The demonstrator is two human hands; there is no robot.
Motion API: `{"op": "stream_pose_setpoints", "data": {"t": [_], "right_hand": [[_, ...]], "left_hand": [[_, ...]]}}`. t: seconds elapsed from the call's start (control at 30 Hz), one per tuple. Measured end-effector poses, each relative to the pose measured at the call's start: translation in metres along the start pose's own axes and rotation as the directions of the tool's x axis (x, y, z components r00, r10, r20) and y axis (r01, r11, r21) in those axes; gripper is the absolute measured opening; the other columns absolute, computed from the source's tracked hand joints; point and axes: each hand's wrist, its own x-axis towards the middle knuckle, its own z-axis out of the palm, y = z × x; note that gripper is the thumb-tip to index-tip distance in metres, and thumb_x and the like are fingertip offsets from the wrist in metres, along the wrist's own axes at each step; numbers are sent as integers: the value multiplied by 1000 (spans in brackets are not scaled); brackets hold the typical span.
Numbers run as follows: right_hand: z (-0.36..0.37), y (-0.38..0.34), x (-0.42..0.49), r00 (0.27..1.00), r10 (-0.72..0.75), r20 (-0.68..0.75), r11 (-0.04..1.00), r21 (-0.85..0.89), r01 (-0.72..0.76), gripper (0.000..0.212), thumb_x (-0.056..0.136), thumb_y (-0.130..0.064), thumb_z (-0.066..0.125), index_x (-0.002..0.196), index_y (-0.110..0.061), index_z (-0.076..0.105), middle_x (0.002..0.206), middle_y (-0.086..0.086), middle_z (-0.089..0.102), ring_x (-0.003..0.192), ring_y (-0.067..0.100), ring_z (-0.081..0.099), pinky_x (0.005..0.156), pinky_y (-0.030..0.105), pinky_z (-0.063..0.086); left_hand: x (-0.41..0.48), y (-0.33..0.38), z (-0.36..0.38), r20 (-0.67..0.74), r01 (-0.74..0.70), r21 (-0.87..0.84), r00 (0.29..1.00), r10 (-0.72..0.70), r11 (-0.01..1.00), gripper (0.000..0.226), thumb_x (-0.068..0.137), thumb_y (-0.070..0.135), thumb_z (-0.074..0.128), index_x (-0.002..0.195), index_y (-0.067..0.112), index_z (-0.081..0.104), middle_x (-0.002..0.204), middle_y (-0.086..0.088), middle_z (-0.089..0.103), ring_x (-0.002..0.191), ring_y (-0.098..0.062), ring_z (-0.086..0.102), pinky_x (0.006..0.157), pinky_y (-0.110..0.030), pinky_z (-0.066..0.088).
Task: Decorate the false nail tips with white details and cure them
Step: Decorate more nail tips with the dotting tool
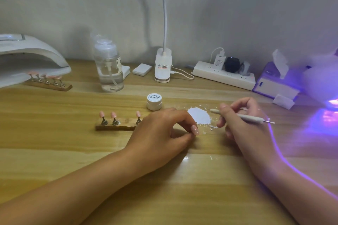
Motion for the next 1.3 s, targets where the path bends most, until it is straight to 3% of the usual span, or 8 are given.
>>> {"op": "stream_pose_setpoints", "data": {"t": [0.13,0.3,0.63,0.77,0.87,0.97,1.2,1.3], "right_hand": [[-5,2,3,997,48,54,990,-138,-40,22,80,-19,66,64,-20,51,57,2,69,45,4,44,52,25,36],[-5,6,7,998,58,38,989,-136,-53,28,89,-30,69,72,-18,50,63,0,72,50,-2,54,63,31,41],[-4,4,6,995,45,88,990,-135,-33,31,89,-35,70,73,-15,51,60,-1,70,45,4,50,48,16,39],[-6,4,6,999,-38,-33,999,-18,37,30,89,-41,69,80,-18,53,46,-9,58,38,1,43,41,10,33],[-4,1,5,991,-133,-22,991,-6,133,14,89,-27,72,93,-19,61,66,-7,70,47,2,54,48,11,41],[-1,-1,3,978,-198,61,980,12,198,20,94,-10,64,109,-22,62,93,-4,75,53,11,61,52,15,47],[0,-3,5,988,-150,-30,984,96,152,8,101,-9,53,108,-11,49,92,-3,77,48,13,57,40,22,43],[1,-6,3,993,-115,13,982,154,112,28,103,-1,41,112,-20,59,104,-4,75,50,13,61,41,19,45]], "left_hand": [[0,-1,1,22,18,-4,1000,-18,1000,23,82,11,69,78,33,64,87,22,67,62,17,51,58,-8,33],[0,-1,0,36,47,43,998,-48,998,14,82,19,68,80,33,66,83,32,60,65,13,51,59,-11,30],[0,0,0,42,74,73,996,-77,995,7,83,30,66,81,37,65,78,42,54,63,3,53,57,-13,28],[0,0,0,42,72,60,996,-75,996,11,84,27,68,80,36,65,76,40,55,63,7,53,57,-11,30],[0,0,0,40,70,49,997,-72,996,11,82,27,67,79,37,64,80,36,58,62,4,53,58,-11,31],[1,-1,0,38,71,39,997,-72,997,12,83,25,66,80,36,63,82,31,60,57,-2,53,56,-14,28],[0,-3,0,33,54,20,998,-54,998,21,83,18,66,80,38,61,84,28,62,57,3,52,58,-23,32],[0,-2,0,23,39,11,999,-39,999,24,84,16,67,79,39,62,86,27,64,61,13,51,59,-20,32]]}}
